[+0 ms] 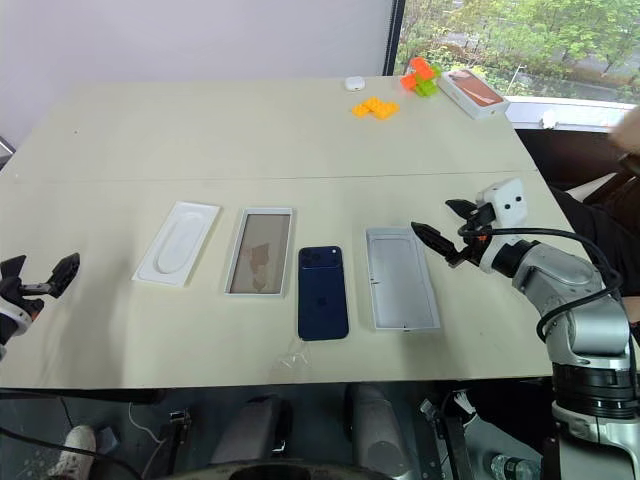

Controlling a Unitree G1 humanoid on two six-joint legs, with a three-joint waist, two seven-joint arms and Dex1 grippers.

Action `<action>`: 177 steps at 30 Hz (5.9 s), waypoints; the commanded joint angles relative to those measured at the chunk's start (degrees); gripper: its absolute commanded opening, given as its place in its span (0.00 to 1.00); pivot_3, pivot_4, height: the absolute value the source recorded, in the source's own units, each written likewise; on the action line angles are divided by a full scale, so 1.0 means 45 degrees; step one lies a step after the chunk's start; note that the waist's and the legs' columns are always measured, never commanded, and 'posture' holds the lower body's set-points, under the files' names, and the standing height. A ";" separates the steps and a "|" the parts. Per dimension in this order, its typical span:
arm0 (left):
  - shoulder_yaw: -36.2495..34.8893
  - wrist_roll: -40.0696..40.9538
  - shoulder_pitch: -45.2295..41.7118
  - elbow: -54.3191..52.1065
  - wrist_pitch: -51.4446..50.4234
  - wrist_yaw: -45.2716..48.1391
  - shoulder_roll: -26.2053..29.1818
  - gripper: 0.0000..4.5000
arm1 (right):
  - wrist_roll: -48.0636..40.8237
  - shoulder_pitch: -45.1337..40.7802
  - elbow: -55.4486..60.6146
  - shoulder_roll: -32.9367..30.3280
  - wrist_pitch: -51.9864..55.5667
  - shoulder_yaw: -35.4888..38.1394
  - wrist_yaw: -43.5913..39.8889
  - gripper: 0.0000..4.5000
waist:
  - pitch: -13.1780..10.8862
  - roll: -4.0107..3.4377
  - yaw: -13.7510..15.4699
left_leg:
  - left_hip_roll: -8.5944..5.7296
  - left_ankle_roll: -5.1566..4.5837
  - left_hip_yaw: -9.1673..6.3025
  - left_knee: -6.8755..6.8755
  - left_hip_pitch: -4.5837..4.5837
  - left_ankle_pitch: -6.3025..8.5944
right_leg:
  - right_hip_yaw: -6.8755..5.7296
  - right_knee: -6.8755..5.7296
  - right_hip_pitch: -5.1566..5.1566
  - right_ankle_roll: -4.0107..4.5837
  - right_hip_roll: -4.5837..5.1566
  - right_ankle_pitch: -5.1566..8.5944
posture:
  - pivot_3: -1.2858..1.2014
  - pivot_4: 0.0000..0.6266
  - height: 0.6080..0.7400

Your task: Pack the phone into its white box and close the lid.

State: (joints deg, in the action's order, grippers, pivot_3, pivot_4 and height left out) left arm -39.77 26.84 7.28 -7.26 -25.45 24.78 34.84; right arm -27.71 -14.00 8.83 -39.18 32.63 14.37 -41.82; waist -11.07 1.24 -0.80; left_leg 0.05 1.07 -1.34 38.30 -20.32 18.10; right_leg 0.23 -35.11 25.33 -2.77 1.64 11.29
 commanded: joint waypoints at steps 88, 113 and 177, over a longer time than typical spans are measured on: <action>-0.2916 1.3613 -0.3079 -0.1884 -1.0461 -0.5997 -0.2961 0.04 | 0.0134 -0.0715 0.5174 -0.0013 0.0258 -0.4781 -0.1403 1.00 | 0.0028 0.0063 0.0028 | -0.0039 0.0080 -0.0064 0.0013 0.0010 -0.0044 | -0.0030 -0.0022 -0.0027 0.0030 0.0038 -0.0025 | 0.52 0.24 1.00; 0.4618 1.6429 0.0237 -0.6478 -0.2209 -1.0455 -0.4700 0.04 | 0.0374 -0.0636 0.4955 0.0091 -0.0047 -0.4898 -0.1675 1.00 | 0.0032 0.0073 0.0079 | -0.0064 0.0098 -0.0055 0.0014 0.0006 -0.0055 | -0.0024 -0.0003 -0.0044 0.0031 0.0017 0.0014 | 0.52 0.24 1.00; 0.3087 0.5787 0.2316 -0.4681 -0.0285 -0.3338 0.0687 1.00 | 0.3047 -0.5382 0.1114 0.4941 0.2808 -0.8150 0.1659 0.01 | -0.0015 0.0040 -0.0046 | -0.0021 0.0097 -0.0048 -0.0037 -0.0038 -0.0052 | -0.0036 0.0054 0.0025 0.0037 0.0002 0.0022 | 0.52 0.24 1.00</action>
State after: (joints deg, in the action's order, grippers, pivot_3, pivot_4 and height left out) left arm -25.71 54.32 18.08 -27.66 -27.23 7.64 37.74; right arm -15.58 -35.99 13.76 -18.04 43.44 -20.73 -35.99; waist -11.14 1.42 -1.01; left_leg 0.00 1.50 -1.56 38.13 -20.48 17.86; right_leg 0.07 -34.87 25.45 -2.61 1.65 11.39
